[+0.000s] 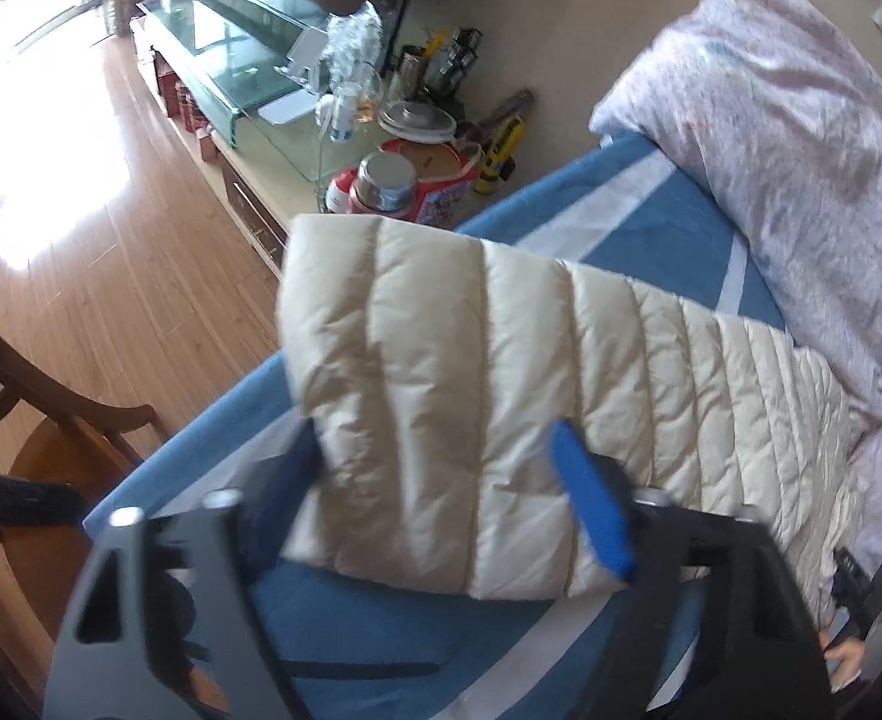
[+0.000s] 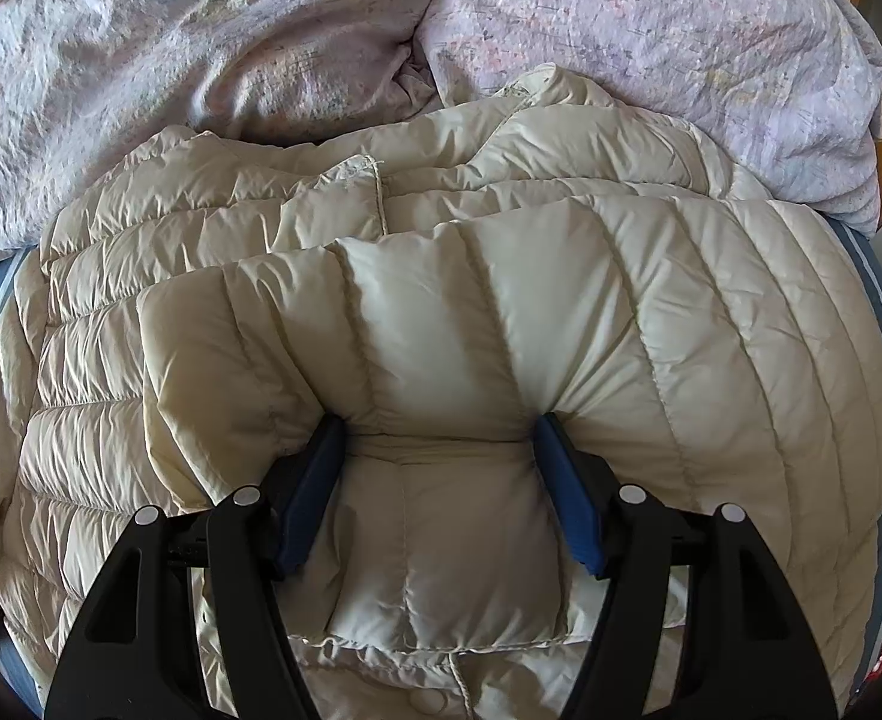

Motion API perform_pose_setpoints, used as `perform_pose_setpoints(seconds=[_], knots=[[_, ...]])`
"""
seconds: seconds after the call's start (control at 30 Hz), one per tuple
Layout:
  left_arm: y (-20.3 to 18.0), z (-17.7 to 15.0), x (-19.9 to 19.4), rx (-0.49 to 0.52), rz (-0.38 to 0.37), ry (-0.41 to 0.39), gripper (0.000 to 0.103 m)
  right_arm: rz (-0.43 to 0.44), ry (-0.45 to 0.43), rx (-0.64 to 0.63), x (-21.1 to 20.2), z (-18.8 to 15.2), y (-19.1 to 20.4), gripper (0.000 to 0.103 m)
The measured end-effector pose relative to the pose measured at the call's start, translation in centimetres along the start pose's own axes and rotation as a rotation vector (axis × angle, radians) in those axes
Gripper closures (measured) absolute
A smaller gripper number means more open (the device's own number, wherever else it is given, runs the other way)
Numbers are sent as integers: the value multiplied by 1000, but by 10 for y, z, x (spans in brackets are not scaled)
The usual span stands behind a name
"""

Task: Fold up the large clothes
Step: 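Grasp the other sleeve cuff with the left gripper while the right gripper holds the jacket, then fold the held sleeve across the jacket back with the left gripper, then release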

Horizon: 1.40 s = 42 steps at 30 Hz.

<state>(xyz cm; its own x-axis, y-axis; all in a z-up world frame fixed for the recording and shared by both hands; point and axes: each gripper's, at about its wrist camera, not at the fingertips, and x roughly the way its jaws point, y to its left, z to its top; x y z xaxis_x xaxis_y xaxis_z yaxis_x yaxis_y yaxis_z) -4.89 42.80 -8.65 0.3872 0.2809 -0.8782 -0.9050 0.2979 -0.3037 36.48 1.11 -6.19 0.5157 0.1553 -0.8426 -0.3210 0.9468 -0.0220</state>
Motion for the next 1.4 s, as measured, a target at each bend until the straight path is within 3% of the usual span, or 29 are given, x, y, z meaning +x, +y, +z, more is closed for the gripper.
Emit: perform_pose_setpoints(seconds=[0.03, 0.1, 0.27, 0.5, 0.77, 0.87, 1.03, 1.23, 1.4], knots=[[3, 0, -1, -21, -16, -2, 52, 1, -1, -1, 0, 0, 0, 36], [8, 1, 2, -56, -56, 8, 84, 1, -4, -1, 0, -1, 0, 36], [3, 1, 1, -57, -87, 2, 100, 4, -2, -6, 0, -3, -1, 35], [-51, 12, -36, 41, -151, -76, 101, 27, 0, -29, 1, -2, -2, 34], [-197, -5, -98, 209, -386, -165, 101, 67, 1, -66, 2, -2, -11, 33], [-259, -26, -105, 257, -479, -139, 101, 85, 4, -89, 2, -2, -15, 33], [-348, -71, -95, 359, -544, -67, 101, 124, 16, -112, -1, -3, -23, 31], [-406, -119, -67, 428, -551, 34, 101, 197, 37, -102, -7, 1, -43, 31], [-426, -141, -49, 455, -551, 96, 101, 258, 36, -70, -16, -1, -63, 31]])
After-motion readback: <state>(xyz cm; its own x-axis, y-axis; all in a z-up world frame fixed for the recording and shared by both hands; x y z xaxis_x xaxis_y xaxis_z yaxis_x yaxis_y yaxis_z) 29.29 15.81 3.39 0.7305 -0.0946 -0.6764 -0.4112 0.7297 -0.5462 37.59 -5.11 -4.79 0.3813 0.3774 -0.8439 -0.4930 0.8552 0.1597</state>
